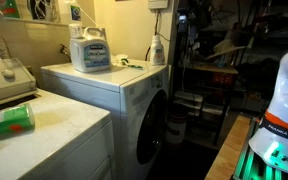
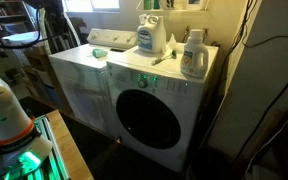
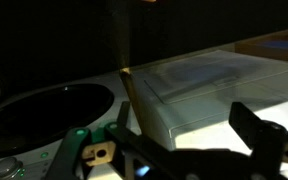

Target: Push the third button from the right on the washing machine

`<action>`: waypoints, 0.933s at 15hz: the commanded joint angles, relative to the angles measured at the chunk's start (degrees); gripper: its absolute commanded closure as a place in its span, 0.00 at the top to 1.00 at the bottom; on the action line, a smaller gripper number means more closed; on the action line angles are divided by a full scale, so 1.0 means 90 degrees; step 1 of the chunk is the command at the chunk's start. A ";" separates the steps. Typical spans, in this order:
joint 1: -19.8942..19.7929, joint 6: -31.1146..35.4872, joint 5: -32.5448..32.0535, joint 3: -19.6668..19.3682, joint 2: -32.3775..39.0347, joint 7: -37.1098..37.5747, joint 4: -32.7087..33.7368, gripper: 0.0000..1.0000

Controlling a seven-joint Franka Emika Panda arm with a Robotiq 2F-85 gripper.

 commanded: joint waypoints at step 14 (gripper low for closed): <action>-0.0677 -0.0137 -0.0820 -0.0634 -0.0144 -0.1065 -0.0355 1.00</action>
